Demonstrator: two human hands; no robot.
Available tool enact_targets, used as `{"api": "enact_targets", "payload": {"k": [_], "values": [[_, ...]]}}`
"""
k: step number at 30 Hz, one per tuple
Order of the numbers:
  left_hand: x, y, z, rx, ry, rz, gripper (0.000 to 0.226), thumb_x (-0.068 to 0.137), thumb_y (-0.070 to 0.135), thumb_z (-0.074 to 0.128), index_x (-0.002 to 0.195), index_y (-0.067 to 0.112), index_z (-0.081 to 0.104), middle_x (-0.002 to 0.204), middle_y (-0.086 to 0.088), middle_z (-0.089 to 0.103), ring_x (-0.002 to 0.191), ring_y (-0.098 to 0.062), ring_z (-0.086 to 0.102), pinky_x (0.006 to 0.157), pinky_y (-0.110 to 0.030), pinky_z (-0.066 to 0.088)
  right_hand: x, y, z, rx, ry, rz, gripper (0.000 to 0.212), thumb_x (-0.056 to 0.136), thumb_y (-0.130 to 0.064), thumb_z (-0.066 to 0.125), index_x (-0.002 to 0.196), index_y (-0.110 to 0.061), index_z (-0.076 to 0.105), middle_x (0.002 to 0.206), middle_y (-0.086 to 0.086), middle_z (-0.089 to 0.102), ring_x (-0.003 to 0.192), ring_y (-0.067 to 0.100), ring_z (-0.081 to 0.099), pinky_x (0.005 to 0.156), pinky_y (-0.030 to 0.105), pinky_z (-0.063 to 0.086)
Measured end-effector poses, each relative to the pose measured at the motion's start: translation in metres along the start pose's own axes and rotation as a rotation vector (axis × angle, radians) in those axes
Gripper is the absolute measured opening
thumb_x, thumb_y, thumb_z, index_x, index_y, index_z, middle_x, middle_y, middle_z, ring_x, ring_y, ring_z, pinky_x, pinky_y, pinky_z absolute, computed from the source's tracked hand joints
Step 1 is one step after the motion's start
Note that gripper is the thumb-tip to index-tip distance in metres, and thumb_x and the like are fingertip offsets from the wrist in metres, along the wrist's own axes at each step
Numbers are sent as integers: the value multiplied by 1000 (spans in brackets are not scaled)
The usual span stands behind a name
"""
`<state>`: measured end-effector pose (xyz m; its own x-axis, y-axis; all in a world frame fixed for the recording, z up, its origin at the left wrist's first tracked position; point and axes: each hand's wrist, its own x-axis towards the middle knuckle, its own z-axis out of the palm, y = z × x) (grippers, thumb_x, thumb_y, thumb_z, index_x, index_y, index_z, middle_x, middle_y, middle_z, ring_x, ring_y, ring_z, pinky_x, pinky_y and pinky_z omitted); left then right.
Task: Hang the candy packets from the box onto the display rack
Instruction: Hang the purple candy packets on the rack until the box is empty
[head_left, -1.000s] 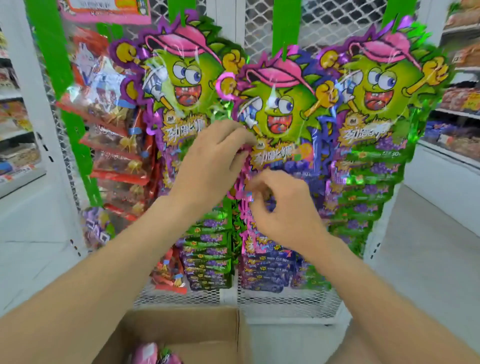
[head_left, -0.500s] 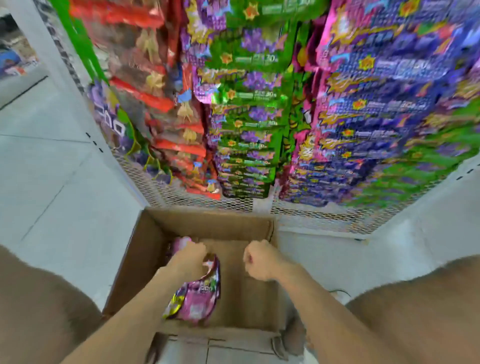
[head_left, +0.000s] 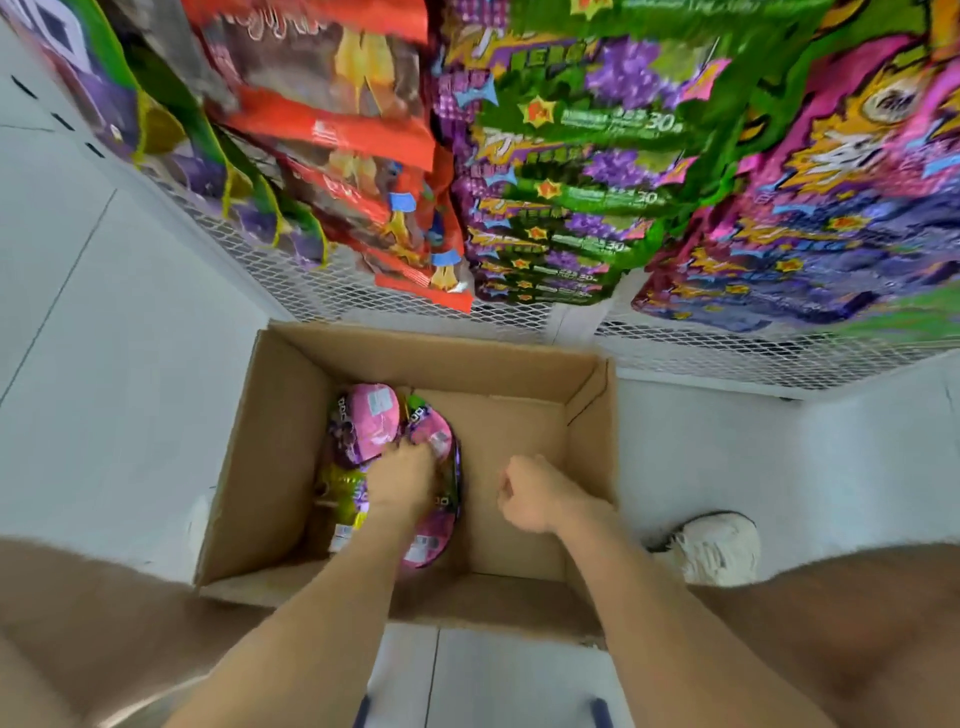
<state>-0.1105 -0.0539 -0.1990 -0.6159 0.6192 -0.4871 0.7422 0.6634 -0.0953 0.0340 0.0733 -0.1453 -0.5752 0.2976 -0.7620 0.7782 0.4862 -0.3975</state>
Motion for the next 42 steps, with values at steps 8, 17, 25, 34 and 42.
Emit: {"api": "enact_targets", "payload": {"k": [8, 17, 25, 34, 42], "values": [[-5, -15, -17, -629, 1, 145, 27, 93, 8, 60, 101, 22, 82, 94, -7, 80, 90, -30, 73, 77, -38, 58, 0, 1, -13, 162, 57, 115, 21, 93, -4, 49, 74, -10, 57, 82, 13, 60, 82, 27, 60, 73, 37, 49], [-47, -26, -120, -1535, -409, 289, 50, 94, -18, 60, 134, 11, 65, 125, -15, 75, 113, -28, 73, 97, -51, 62, -57, -35, -45, 1311, 140, 102, 27, 90, -37, 64, 114, -24, 66, 101, 5, 79, 82, 24, 74, 92, 45, 56], [-100, -84, -216, -1571, -165, 348, 56, 70, -8, 72, 120, 18, 74, 122, -16, 77, 110, -34, 68, 89, -40, 55, -132, -89, -95, 416, 540, -455, 29, 98, -18, 62, 71, -17, 54, 58, -13, 43, 58, 0, 36, 56, 26, 31], [-163, -125, -329, -1309, 224, 586, 10, 93, -1, 77, 103, -4, 76, 73, 5, 73, 66, -3, 64, 67, -19, 50, -230, -162, -125, 498, 879, -739, 30, 96, -36, 74, 71, -20, 67, 58, -14, 51, 58, 0, 41, 55, 29, 34], [-165, -137, -412, -1401, 836, 525, 27, 86, 15, 72, 112, 22, 73, 108, 8, 78, 98, -11, 73, 88, -31, 57, -278, -234, -164, 433, 1210, -845, 37, 102, -22, 67, 70, -38, 64, 61, -27, 60, 57, -3, 53, 58, 14, 37]]}}
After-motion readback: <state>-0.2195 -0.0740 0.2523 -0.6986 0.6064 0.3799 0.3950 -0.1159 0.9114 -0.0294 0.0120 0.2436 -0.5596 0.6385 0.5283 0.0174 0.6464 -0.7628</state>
